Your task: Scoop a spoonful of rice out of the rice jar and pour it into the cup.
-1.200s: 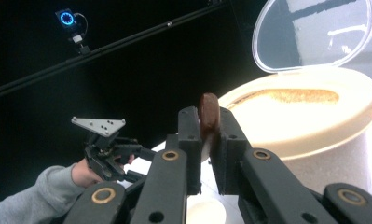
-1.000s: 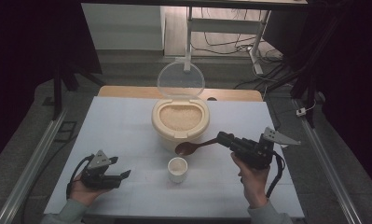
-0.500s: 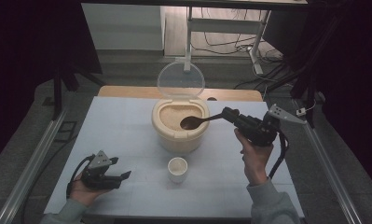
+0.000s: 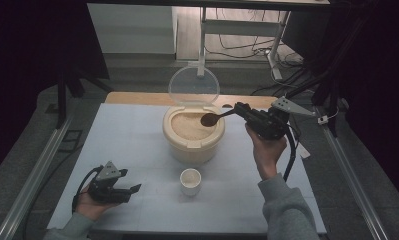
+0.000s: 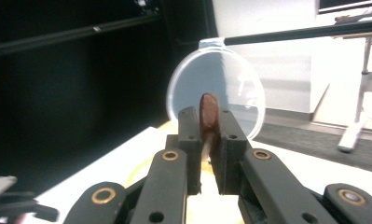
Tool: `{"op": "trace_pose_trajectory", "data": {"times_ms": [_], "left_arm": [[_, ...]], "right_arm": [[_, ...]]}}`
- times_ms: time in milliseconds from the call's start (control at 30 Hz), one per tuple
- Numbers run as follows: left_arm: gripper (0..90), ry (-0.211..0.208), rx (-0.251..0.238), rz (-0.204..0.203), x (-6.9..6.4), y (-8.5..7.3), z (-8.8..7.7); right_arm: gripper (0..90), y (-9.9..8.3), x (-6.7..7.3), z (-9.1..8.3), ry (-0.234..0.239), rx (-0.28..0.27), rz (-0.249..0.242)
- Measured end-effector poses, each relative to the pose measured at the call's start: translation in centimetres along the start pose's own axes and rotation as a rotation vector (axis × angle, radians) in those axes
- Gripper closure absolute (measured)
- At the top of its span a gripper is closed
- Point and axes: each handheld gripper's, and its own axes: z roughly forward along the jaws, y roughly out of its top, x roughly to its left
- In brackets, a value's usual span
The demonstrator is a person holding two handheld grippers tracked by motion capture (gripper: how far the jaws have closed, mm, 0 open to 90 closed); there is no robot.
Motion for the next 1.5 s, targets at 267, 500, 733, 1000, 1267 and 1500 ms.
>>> {"op": "trace_pose_trajectory", "data": {"times_ms": [267, 500, 733, 1000, 1267, 1500], "left_arm": [[25.0, 0.0, 0.003, 0.004, 0.0, 0.0, 0.0], [25.0, 0.001, 0.005, 0.004, -0.1, 0.0, 0.1], [25.0, -0.001, 0.004, 0.002, 0.0, 0.0, 0.1], [25.0, -0.003, 0.006, 0.003, 0.1, 0.0, 0.2], [25.1, -0.001, 0.005, 0.001, 0.1, 0.0, 0.1], [25.1, 0.002, 0.003, 0.002, 0.2, 0.0, 0.1]], "right_arm": [[82.9, -0.3, 0.0, 1.2, -0.087, 0.031, -0.061], [82.9, -0.8, 0.7, 2.7, -0.145, 0.078, -0.14], [83.0, -2.2, 0.4, 4.4, -0.103, 0.134, -0.017], [82.6, -3.8, -1.0, 5.3, -0.038, 0.139, 0.217], [82.5, -4.2, -1.8, 5.2, -0.027, 0.138, 0.344], [82.9, -4.2, -2.6, 4.7, -0.003, 0.121, 0.443]]}}
